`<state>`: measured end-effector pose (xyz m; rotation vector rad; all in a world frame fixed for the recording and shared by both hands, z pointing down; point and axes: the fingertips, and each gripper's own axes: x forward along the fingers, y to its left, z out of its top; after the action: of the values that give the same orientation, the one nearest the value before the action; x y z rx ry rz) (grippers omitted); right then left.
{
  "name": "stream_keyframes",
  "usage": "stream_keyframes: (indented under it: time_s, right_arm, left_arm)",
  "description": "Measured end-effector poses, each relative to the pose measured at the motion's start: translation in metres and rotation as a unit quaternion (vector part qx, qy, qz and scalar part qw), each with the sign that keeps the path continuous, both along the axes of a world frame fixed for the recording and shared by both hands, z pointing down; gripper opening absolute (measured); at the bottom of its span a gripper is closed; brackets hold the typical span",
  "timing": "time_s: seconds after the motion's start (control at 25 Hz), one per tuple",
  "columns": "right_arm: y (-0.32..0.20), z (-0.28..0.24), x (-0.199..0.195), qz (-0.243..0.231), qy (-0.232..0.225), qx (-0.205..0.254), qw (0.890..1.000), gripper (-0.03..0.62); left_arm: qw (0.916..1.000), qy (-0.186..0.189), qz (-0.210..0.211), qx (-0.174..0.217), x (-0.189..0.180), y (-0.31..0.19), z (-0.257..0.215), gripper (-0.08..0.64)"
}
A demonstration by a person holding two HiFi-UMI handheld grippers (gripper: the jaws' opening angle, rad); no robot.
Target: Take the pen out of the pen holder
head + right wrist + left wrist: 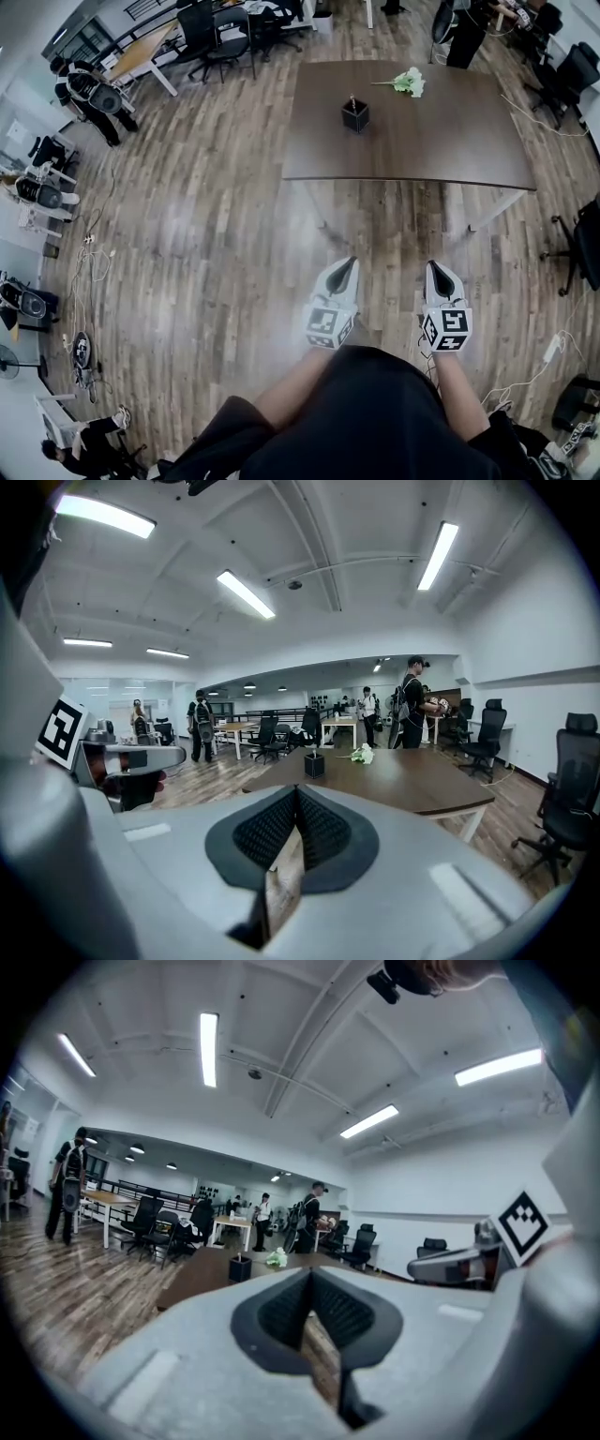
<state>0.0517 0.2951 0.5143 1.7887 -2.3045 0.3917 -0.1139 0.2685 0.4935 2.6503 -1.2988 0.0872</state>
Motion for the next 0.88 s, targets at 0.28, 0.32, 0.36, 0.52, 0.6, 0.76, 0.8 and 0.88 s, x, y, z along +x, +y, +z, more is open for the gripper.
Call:
stream_keyframes:
  time_s: [0.28, 0.32, 0.36, 0.52, 0.6, 0.76, 0.8, 0.88]
  right_arm:
    - [-0.085, -0.005, -0.036, 0.000, 0.009, 0.002, 1.000, 0.002]
    - [-0.097, -0.004, -0.040, -0.001, 0.011, 0.000, 1.000, 0.002]
    - [-0.109, -0.003, -0.045, -0.001, 0.014, -0.002, 1.000, 0.003]
    - [-0.151, 0.001, -0.057, 0.002, 0.024, -0.006, 1.000, 0.003]
    - [-0.165, 0.005, -0.060, 0.013, 0.024, -0.007, 1.000, 0.003]
    - [-0.183, 0.007, -0.070, 0.016, 0.029, -0.006, 0.999, 0.002]
    - [-0.186, 0.008, -0.073, 0.011, 0.032, -0.007, 0.999, 0.003]
    - [-0.191, 0.009, -0.077, 0.005, 0.035, -0.009, 0.999, 0.002]
  left_arm:
    - [0.9998, 0.012, 0.011, -0.007, -0.030, -0.077, 0.002, 0.002]
    - [0.9998, 0.013, 0.010, -0.008, -0.035, -0.087, 0.004, 0.002]
    - [0.9998, 0.015, 0.009, -0.009, -0.039, -0.097, 0.005, 0.002]
    - [0.9996, 0.024, 0.010, -0.008, -0.056, -0.139, 0.008, 0.002]
    - [0.9996, 0.024, 0.015, -0.004, -0.061, -0.155, 0.008, 0.002]
    - [0.9995, 0.025, 0.017, 0.006, -0.072, -0.182, 0.005, 0.002]
    - [0.9995, 0.027, 0.015, 0.007, -0.074, -0.187, 0.005, 0.002]
    - [0.9995, 0.029, 0.012, 0.005, -0.074, -0.192, 0.007, 0.002]
